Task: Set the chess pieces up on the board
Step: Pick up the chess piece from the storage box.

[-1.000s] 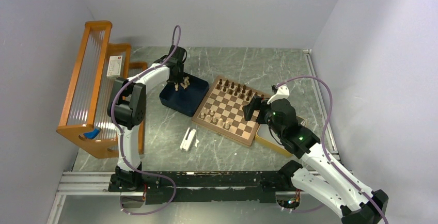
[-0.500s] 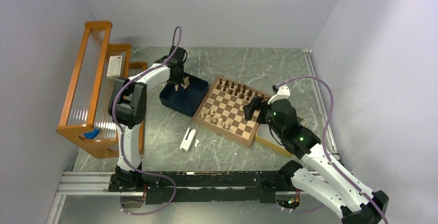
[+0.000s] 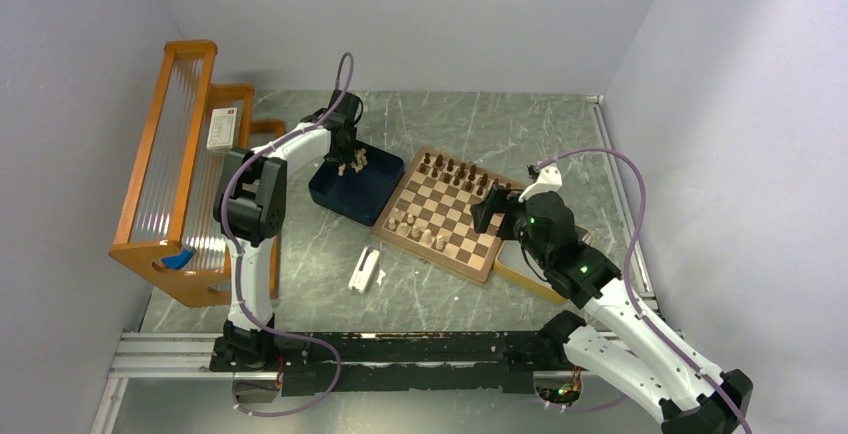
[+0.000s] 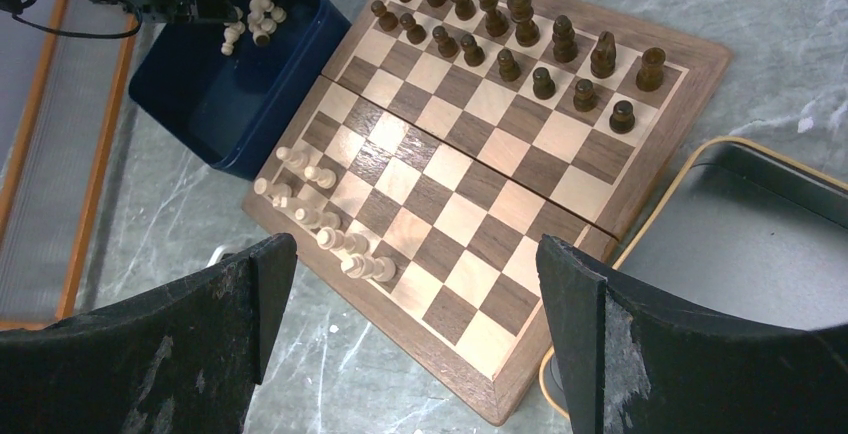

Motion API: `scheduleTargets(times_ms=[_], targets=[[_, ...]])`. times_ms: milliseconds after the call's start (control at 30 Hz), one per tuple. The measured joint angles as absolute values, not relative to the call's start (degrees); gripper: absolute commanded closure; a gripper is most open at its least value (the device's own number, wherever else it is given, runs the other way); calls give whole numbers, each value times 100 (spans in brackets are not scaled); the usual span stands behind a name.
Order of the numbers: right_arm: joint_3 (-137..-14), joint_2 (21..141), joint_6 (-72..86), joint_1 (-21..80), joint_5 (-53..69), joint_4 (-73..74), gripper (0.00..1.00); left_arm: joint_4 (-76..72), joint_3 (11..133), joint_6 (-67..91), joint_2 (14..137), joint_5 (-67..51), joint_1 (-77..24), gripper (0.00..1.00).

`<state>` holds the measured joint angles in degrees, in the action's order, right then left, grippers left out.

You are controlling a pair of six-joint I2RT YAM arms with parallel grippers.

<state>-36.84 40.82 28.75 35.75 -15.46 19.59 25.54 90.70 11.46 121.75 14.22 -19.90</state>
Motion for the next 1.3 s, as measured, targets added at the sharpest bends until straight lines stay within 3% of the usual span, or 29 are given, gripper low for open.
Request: scheduleTargets(times_ms=[233,667,1300], targets=[[-3684,4075,2875,3575,-1544,1959,5,2571,9087,1127,12175,1337,-1990,85],[-3684,4075,2869,3575,-1546,1962,5,2856,9124,1131,12064,1096,-1999,85],[-3684,4139,2943,3575,-1428,1957,5,3020,9067,1138,10737,204,-2032,85]])
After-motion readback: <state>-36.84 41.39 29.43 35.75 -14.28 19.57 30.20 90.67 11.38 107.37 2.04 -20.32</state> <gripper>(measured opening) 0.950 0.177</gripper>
